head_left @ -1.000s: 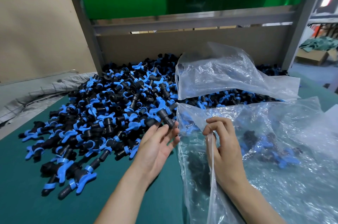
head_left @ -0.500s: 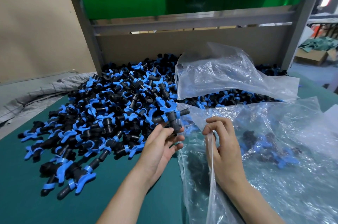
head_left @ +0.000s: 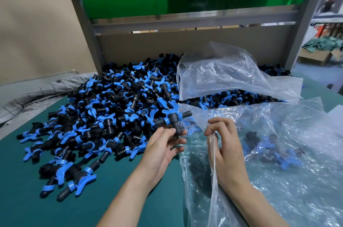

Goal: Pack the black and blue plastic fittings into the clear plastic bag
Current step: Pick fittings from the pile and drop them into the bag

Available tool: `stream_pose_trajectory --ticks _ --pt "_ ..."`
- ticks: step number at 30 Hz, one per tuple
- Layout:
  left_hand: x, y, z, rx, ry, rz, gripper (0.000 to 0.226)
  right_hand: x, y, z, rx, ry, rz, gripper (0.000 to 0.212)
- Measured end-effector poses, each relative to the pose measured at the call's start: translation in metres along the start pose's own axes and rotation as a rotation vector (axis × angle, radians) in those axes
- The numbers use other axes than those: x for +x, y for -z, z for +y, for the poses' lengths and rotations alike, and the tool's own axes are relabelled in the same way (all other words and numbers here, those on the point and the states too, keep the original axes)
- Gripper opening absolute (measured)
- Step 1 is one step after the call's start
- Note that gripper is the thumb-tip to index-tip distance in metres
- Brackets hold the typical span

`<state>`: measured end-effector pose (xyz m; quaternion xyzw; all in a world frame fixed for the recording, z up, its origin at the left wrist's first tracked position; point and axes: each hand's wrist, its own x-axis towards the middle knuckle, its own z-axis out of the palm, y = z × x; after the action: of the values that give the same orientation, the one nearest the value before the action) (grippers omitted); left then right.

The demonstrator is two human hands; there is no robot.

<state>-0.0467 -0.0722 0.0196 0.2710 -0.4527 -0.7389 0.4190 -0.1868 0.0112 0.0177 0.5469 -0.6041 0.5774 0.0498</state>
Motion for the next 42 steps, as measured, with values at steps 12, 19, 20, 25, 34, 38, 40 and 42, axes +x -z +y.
stream_pose_trajectory --ticks 12,19,20,25,34,38,40,42 --pt "0.002 -0.001 -0.001 0.088 -0.086 0.050 0.015 0.000 0.000 0.001 0.005 0.008 0.007 0.013" --pt "0.000 -0.002 -0.001 0.100 -0.049 0.056 0.014 0.000 0.000 -0.001 0.012 -0.008 -0.001 0.013" --pt "0.001 -0.001 -0.001 0.103 -0.052 0.053 0.012 0.000 0.000 -0.001 0.012 -0.008 -0.002 0.014" --pt "0.000 0.002 0.000 0.128 -0.047 0.055 0.012 -0.001 0.001 -0.001 0.017 -0.010 -0.002 0.015" --pt "-0.006 0.002 0.005 0.531 -0.033 0.021 0.023 0.002 0.005 -0.009 0.054 0.064 0.014 0.015" --pt "-0.018 -0.022 -0.006 0.662 -0.049 -0.180 0.028 0.003 0.006 -0.015 0.022 0.146 0.008 0.012" --pt "-0.025 -0.037 -0.006 0.672 -0.045 -0.285 0.024 0.002 0.007 -0.018 -0.004 0.183 0.004 0.010" --pt "-0.027 -0.045 -0.012 0.755 -0.003 -0.411 0.023 0.001 0.007 -0.022 -0.037 0.201 -0.004 0.016"
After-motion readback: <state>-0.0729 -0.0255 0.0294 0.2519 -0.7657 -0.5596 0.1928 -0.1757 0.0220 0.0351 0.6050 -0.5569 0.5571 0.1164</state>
